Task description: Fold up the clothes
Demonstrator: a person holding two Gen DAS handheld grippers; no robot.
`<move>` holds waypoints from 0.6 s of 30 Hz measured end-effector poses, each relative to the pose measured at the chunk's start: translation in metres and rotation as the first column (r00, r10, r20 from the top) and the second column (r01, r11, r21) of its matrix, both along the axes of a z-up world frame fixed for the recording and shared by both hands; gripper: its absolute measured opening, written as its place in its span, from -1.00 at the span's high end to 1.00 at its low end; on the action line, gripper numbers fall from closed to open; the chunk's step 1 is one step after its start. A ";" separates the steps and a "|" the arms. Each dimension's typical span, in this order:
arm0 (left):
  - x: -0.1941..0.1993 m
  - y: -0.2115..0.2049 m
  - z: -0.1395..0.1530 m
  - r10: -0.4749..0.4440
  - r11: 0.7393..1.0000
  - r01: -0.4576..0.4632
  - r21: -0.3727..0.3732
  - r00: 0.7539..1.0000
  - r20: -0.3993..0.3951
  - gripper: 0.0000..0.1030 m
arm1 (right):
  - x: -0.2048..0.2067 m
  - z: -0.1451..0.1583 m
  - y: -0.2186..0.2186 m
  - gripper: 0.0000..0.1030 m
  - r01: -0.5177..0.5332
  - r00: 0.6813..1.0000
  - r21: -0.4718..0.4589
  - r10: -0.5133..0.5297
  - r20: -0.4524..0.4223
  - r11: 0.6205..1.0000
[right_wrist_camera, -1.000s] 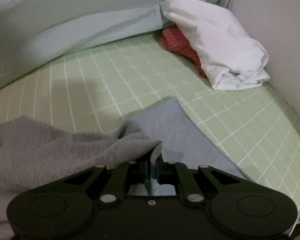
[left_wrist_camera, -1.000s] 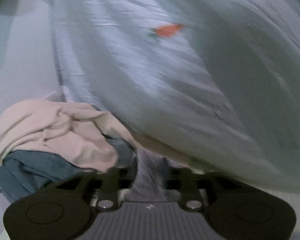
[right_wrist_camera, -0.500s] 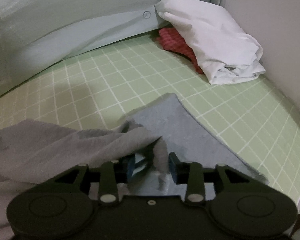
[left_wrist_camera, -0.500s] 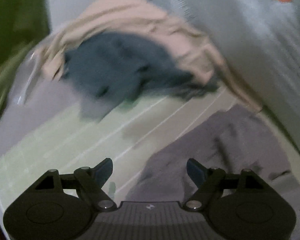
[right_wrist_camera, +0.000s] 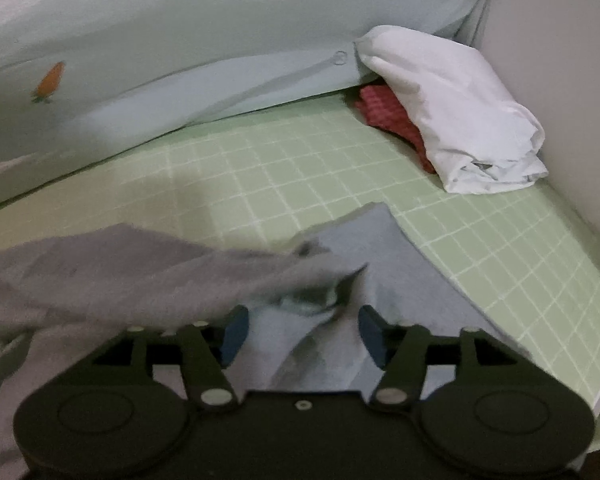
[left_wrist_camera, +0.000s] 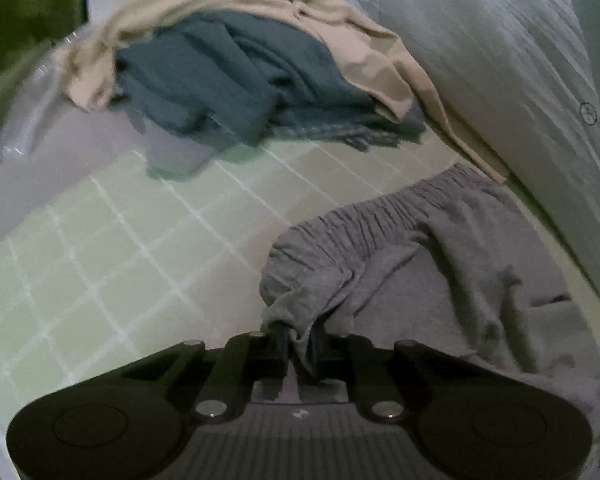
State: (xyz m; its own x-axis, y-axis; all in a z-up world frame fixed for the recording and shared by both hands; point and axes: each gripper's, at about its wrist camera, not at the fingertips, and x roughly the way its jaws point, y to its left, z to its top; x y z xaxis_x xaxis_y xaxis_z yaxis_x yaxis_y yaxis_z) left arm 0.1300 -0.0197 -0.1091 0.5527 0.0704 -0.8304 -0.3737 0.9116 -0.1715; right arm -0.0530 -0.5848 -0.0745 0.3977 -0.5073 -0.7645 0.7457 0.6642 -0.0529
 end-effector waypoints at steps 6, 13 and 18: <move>-0.036 0.070 0.007 0.152 0.987 -0.150 0.050 0.988 -0.023 0.83 | -0.015 -0.008 0.036 -0.34 -0.051 0.998 0.042 0.052 -0.026 0.998; -0.073 0.096 0.011 0.189 0.981 -0.188 0.037 0.981 -0.031 0.47 | -0.019 -0.015 0.060 -0.38 -0.087 0.995 0.080 0.090 -0.034 0.993; -0.078 0.064 0.032 0.136 0.987 -0.140 0.080 0.989 0.051 -0.33 | -0.022 -0.019 0.041 -0.48 -0.063 0.998 0.106 0.064 -0.007 0.992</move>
